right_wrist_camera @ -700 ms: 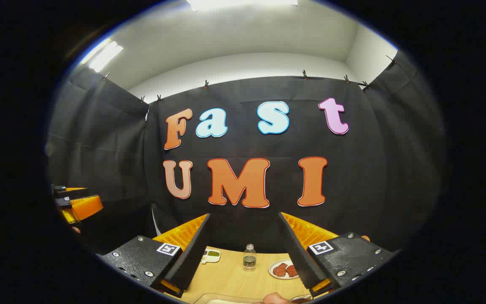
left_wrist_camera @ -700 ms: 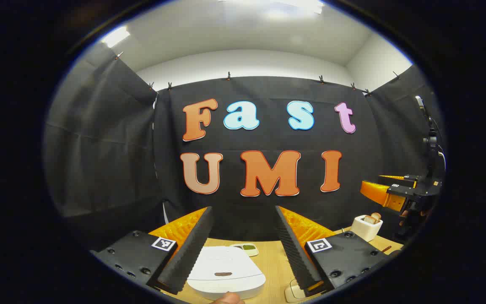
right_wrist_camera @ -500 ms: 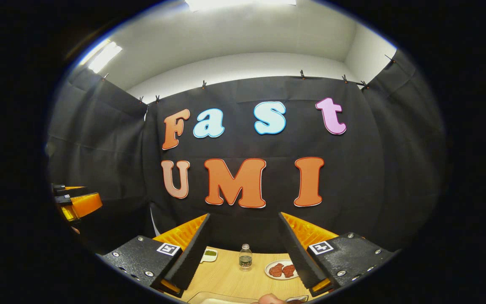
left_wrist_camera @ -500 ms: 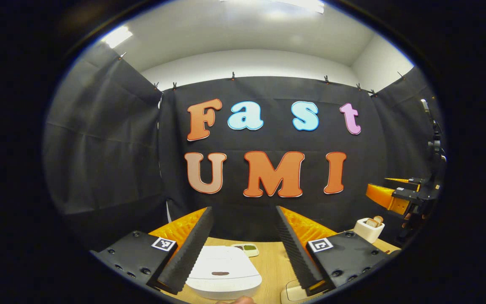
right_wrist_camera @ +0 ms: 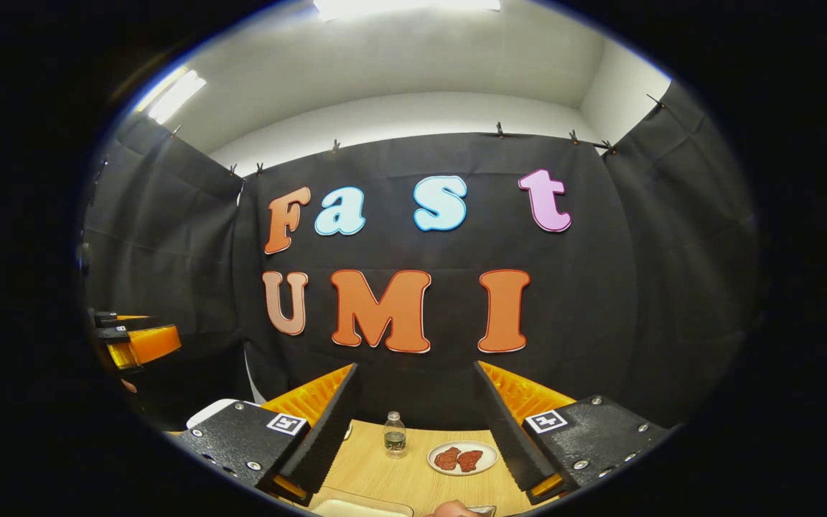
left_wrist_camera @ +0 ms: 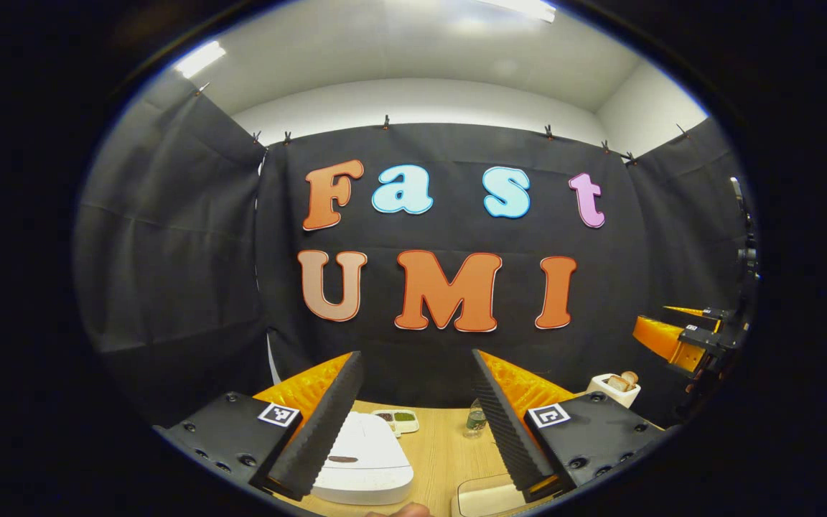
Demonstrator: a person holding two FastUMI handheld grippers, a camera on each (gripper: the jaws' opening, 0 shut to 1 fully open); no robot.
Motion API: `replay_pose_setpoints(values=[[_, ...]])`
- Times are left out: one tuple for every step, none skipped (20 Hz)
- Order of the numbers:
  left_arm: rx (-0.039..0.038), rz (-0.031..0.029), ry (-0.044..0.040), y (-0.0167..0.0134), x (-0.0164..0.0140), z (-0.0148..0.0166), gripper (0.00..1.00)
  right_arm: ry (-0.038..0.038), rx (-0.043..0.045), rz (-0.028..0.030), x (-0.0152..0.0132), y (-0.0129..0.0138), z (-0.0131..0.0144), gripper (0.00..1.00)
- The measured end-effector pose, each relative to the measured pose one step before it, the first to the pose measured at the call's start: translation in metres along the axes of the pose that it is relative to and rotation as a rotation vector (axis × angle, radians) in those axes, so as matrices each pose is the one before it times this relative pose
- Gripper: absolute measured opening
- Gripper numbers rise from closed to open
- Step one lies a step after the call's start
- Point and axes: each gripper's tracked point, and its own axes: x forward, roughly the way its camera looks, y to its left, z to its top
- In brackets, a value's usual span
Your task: Close the left gripper, press the button to open the rice cooker; take a wooden spoon from the chopstick holder with the right hand, scoop a spoonful of rice and pour it into the rice cooker, then put the wooden spoon back into the chopstick holder.
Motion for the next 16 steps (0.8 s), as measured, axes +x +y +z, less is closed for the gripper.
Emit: replay_pose_setpoints(values=[[0.00200,0.00788,0.00261,-0.00019,0.00122,-0.00169,1.00,-0.00113,-0.00288,0.00004,0.00040,-0.00179,-0.00127,0.95],[0.00077,0.00107,0.00048,-0.00151,0.00119,-0.00023,1.00,0.00173,-0.00566,-0.00204,0.00119,-0.00259,-0.00223,0.95],[0.00436,0.00922,0.00339,0.00240,0.00226,-0.00051,1.00,0.00382,-0.00430,-0.00181,-0.00016,-0.00214,-0.00160,0.95],[0.01012,0.01731,0.00434,0.00349,0.00172,-0.00009,1.00,0.00434,0.00192,0.00039,0.00072,-0.00111,-0.00187,0.95],[0.01193,0.01970,0.00728,0.00342,0.00136,-0.00196,1.00,0.00625,0.00525,0.00355,0.00040,0.00069,-0.00202,0.95],[0.01130,0.00867,0.00556,0.00192,0.00103,-0.00120,1.00,0.00327,0.00675,0.00589,0.00062,0.00115,-0.00128,0.98],[0.01102,0.01084,0.00743,0.00416,0.00199,-0.00098,1.00,0.00523,0.00340,0.00257,0.00188,0.00030,-0.00253,0.98],[0.00771,0.01161,0.00127,0.00369,0.00155,0.00006,1.00,0.00464,0.00328,0.00210,0.00238,-0.00001,-0.00144,0.95],[0.00717,0.01612,0.00415,0.00480,0.00095,-0.00086,1.00,0.00466,0.00162,0.00266,0.00158,0.00065,-0.00149,0.98],[0.00311,0.01367,0.00422,0.00583,0.00172,-0.00156,1.00,0.00657,0.00280,0.00212,0.00248,0.00014,-0.00219,0.98],[0.00041,0.01227,0.01117,0.00524,0.00368,-0.00431,1.00,0.00358,0.00432,0.00269,0.00189,0.00182,-0.00053,0.98],[-0.00249,0.01737,0.01465,0.00928,0.00312,-0.00337,1.00,0.00374,0.00269,-0.00078,0.00190,0.00027,-0.00205,0.95],[-0.00679,0.01532,0.02046,0.00838,0.00524,-0.00470,1.00,0.00499,0.00250,-0.00205,0.00185,-0.00058,-0.00219,0.95],[-0.01116,0.00841,0.02361,0.00758,0.00534,-0.00562,1.00,0.00816,-0.00052,-0.00532,0.00155,-0.00087,-0.00277,0.95],[-0.01225,0.00563,0.02090,0.00619,0.00381,-0.00465,1.00,0.00747,-0.00115,-0.00443,-0.00065,-0.00089,-0.00291,0.95],[-0.00879,0.00060,0.01937,0.00657,0.00265,-0.00404,1.00,0.00523,-0.00443,-0.00728,-0.00020,-0.00209,-0.00227,0.95]])
